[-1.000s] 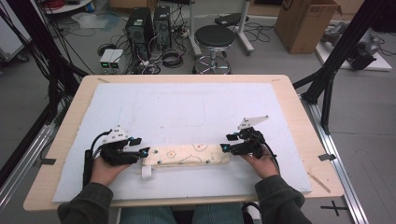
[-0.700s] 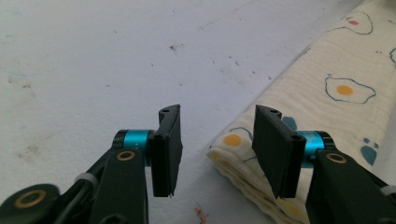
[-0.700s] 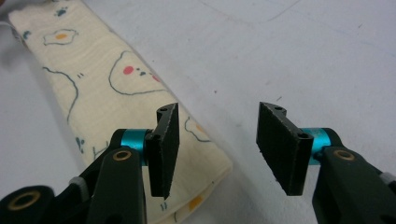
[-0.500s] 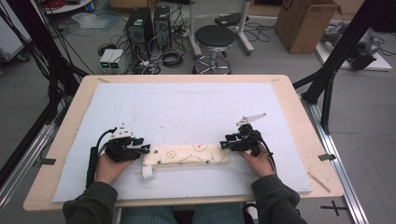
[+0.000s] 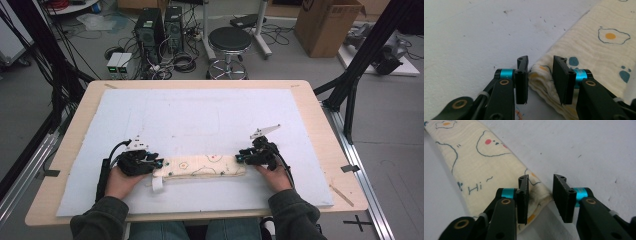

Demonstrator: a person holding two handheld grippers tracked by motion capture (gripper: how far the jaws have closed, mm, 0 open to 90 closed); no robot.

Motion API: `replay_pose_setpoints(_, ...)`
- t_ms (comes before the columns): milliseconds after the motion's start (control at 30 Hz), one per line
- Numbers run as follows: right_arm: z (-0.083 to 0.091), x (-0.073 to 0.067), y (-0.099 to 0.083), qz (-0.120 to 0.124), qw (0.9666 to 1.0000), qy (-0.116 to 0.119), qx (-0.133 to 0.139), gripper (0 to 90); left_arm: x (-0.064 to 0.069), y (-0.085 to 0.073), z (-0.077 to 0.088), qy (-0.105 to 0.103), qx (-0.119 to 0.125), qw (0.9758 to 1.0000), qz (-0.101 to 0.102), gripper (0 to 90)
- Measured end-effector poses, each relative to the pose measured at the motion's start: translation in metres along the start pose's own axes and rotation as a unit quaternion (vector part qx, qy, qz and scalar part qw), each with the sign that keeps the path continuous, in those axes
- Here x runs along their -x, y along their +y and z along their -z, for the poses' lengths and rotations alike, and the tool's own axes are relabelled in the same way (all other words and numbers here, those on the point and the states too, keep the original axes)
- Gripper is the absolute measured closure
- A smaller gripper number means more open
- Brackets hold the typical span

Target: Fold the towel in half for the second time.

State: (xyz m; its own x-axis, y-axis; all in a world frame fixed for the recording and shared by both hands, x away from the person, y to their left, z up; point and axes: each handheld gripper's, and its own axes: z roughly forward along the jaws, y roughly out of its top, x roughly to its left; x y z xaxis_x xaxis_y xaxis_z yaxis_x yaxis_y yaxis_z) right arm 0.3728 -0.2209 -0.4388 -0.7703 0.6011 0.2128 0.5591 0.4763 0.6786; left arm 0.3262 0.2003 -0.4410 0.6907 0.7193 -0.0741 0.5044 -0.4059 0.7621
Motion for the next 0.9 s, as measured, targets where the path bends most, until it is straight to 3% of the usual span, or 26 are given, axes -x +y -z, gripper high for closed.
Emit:
replay_pose_setpoints(233,-0.0005,-0.0007,-0.0018,-0.002,0.9999,0.014,0.001,76.0,0.0013,-0.0003,-0.0005,-0.006,0.000,0.9999,0.011,74.5)
replay_pose_setpoints(367,-0.0002,-0.0011,-0.0022,-0.008,0.9998,0.016,0.000,78.1,0.0016,-0.0002,0.0002,-0.004,0.000,1.0000,0.007,78.9)
replay_pose_setpoints(667,0.0030,-0.0018,-0.0022,-0.006,0.9998,0.017,0.005,80.1,0.0037,0.0009,0.0017,0.007,0.006,0.9999,0.005,82.1)
replay_pose_setpoints(900,0.0071,-0.0028,0.0028,0.005,0.9999,0.011,0.010,80.4,0.0039,0.0066,0.0037,0.017,0.023,0.9995,0.011,82.6)
